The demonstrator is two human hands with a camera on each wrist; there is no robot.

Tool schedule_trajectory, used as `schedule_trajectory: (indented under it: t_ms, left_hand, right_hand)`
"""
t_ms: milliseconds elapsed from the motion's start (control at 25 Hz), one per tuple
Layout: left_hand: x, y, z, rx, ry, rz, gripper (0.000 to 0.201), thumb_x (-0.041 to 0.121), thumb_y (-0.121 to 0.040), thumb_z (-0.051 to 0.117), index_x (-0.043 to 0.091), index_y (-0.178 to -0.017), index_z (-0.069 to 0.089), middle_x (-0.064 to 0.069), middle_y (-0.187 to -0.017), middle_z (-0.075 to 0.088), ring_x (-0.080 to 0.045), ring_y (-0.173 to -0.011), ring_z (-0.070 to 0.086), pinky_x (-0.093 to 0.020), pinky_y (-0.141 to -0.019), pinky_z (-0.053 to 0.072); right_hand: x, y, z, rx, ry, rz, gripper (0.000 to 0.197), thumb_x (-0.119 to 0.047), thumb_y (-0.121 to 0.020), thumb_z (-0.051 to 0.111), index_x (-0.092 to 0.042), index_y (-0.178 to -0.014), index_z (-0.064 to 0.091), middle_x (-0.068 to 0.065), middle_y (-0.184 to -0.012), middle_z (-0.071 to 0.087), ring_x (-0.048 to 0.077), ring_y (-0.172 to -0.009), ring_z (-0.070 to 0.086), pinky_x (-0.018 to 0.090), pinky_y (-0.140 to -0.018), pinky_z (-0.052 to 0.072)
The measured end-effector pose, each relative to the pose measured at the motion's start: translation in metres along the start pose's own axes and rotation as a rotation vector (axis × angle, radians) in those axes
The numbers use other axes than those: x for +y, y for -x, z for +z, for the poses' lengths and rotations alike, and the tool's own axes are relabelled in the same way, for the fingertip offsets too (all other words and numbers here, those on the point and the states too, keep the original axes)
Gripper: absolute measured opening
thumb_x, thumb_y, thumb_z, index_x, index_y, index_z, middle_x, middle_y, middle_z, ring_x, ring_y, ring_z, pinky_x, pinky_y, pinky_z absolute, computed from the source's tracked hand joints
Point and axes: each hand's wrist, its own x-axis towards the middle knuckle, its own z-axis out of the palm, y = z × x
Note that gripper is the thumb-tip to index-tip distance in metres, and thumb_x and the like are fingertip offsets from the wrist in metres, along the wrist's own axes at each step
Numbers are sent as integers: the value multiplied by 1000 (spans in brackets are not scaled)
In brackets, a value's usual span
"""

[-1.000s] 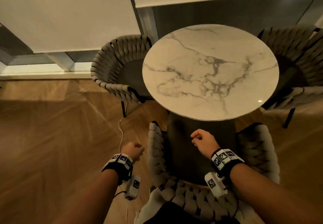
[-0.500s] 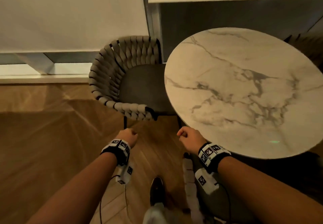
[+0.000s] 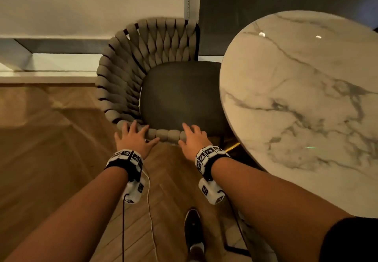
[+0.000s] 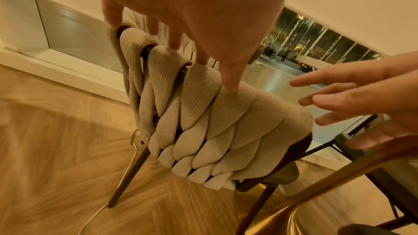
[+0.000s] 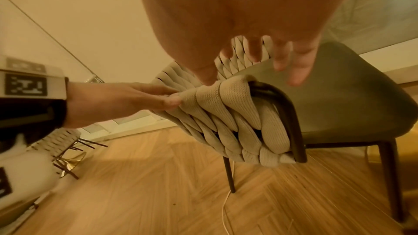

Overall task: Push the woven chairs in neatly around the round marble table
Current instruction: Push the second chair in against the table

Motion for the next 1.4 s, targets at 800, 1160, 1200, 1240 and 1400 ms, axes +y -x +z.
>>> schedule_trajectory:
  t_ms: [800,1160,1200,1240,1400]
  left_hand:
    - [-2,-4,24,19,95,105,71,75,-80,44,25,-130,51,-16,-146,40,-42,-149,0,-69,-116,-1]
    - [-1,-10,26,-3,118,95,69,76,-78,47,26,-126,51,-14,-146,39,-42,-149,-4,-72,-113,-3]
    - [-1,-11,26,-4,123,98,69,76,-78,47,27,-126,51,-14,-146,39,-42,-149,-4,-72,-113,-4]
    - [0,-14,26,-1,128,100,69,76,-78,47,27,-125,51,-14,-145,39,-42,-149,-4,-72,-112,-4]
    - [0,-27,21,20,133,107,67,76,-78,48,27,-125,51,-14,-145,38,-43,-149,-4,-71,-112,-7]
  right_hand:
    - [14,-25,29,-136,-16,153,47,-44,-97,52,-39,-140,33,16,-145,34,45,-128,42,57,-100,45]
    - [6,-36,18,-209,146,160,47,-44,-97,51,-35,-138,32,16,-135,42,43,-111,58,54,-89,52]
    - [6,-36,17,-213,148,158,46,-44,-97,51,-35,-138,32,16,-135,42,43,-109,59,54,-88,53]
    - [6,-38,15,-210,151,157,45,-43,-97,51,-34,-137,32,16,-134,42,43,-108,59,53,-87,53]
    - [4,-50,11,-186,142,153,44,-44,-96,52,-35,-135,33,15,-131,44,41,-107,59,53,-86,53]
